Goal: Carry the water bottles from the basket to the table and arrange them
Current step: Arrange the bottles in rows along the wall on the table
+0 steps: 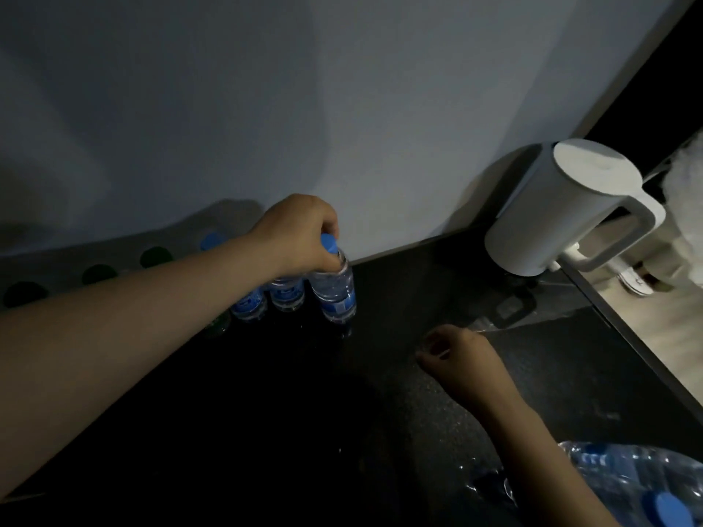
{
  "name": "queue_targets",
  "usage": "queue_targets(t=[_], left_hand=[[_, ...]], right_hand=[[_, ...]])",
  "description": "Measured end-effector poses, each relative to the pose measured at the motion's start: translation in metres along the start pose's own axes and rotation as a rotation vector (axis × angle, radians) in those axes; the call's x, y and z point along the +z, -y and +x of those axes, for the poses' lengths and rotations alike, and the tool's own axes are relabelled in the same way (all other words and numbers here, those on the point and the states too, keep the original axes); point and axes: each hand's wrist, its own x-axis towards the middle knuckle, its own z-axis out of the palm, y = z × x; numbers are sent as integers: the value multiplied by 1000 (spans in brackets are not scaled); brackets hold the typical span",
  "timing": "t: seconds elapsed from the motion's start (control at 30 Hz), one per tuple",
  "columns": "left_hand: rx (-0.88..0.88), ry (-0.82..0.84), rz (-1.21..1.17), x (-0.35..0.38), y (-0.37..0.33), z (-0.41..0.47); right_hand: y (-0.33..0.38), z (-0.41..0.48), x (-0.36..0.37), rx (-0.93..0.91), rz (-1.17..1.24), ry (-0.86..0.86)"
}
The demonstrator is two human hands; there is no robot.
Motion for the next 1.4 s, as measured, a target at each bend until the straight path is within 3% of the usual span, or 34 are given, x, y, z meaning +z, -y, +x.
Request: queue_targets(t=[0.9,1.4], left_hand=[[213,138,103,0,24,52],[198,113,104,6,27,53]], right_hand=[[-2,17,18,25,49,26],[-1,17,20,18,69,47]])
